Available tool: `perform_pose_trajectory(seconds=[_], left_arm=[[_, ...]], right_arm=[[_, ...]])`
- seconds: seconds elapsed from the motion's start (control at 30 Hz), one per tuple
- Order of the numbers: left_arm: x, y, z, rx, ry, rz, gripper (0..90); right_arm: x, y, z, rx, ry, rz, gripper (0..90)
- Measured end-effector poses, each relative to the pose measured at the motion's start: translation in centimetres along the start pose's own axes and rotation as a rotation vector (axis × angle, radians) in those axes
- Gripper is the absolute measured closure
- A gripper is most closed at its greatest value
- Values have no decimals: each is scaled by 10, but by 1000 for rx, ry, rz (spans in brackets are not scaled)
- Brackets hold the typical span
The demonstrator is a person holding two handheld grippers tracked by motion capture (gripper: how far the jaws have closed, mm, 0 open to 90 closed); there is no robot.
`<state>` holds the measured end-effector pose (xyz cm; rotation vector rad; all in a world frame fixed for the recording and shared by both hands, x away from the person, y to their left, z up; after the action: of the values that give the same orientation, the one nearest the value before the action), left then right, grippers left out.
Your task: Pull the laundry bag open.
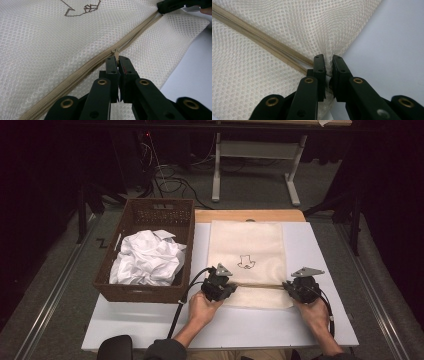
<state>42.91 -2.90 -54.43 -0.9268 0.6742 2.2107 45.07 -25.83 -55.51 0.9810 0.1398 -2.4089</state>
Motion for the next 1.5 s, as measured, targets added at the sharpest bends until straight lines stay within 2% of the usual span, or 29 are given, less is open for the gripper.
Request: perform_pose_trajectory(seconds=[0.17,0.7,0.77,0.8,1.2,1.5], left_arm=[[1,-2,2,-4,2,4,869],[9,-15,17,-43,15,22,869],[10,-17,19,-58,10,12,868],[11,-16,19,-49,11,19,868],[12,-16,21,-63,16,11,869],[18,-22,28,-86,20,25,869]], right_arm=[[1,0,0,-8,-2,-16,839],[1,0,-1,-6,-2,-17,838],[1,0,-2,-6,-1,-20,838],[1,0,-2,-7,-1,-19,838],[2,0,-2,-5,-1,-19,838],[2,0,-2,-4,-3,-22,838]])
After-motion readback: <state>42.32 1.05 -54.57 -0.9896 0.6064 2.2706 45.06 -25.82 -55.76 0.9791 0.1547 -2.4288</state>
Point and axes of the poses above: each handheld gripper's, and its own axes: z roughly backward along the jaws, x roughly out of its underside, y roughly to its right, the point moved 8 cm from there along -z, roughly forward along the jaws, and after that the axes turned 3 degrees about y, right-handed, at the moved point
